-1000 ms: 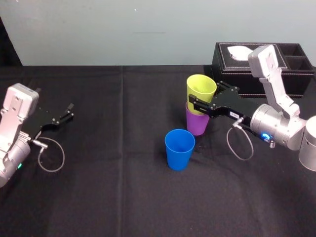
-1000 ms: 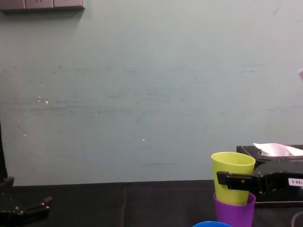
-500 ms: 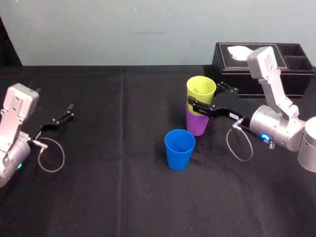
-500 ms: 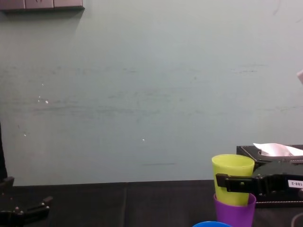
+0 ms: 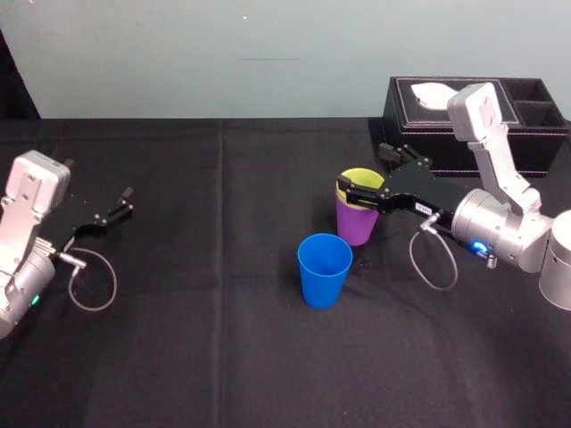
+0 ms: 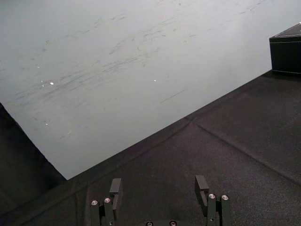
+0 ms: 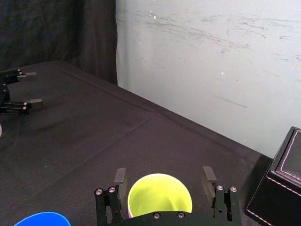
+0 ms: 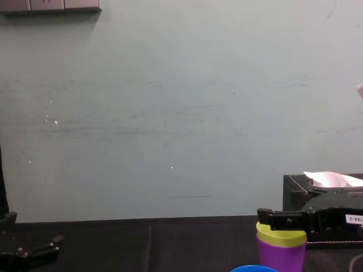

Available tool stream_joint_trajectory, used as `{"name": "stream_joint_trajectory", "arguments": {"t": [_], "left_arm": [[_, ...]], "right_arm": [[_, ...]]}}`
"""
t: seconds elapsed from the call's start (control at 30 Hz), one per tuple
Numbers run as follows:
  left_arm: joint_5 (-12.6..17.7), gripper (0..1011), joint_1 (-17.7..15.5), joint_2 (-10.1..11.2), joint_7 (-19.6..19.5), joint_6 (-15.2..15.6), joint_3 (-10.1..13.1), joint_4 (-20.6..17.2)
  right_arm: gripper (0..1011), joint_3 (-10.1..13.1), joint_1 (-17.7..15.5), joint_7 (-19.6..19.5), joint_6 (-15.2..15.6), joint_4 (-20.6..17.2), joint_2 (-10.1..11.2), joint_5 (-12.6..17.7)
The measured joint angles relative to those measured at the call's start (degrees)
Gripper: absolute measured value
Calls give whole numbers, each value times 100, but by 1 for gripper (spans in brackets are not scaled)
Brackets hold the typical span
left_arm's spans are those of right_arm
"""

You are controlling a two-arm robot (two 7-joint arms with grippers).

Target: Stack the three plastic cups sequentially using one hand.

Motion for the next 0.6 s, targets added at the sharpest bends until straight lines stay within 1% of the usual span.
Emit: {"name": "stream_joint_trajectory", "arguments": {"t": [0.1,0.17,0.27,0.4,0.5,0.6], "left_arm": [[0,1012,0,0,0,0,0,0],[0,1011,0,0,0,0,0,0],[0,1011,0,0,0,0,0,0],[0,1011,0,0,0,0,0,0],[0,1012,0,0,0,0,0,0],[0,1011,0,0,0,0,0,0]], "right_arm": [[1003,0,0,0,1,-2,2,1],[1003,30,-28,0,1,-82,20,31],[1003,125,-152,0,1,-357,93,113],[1003,184,-275,-2,30,-598,173,181],[1003,271,-476,0,87,-930,317,284],[1003,352,-649,2,117,-1164,445,374]]}}
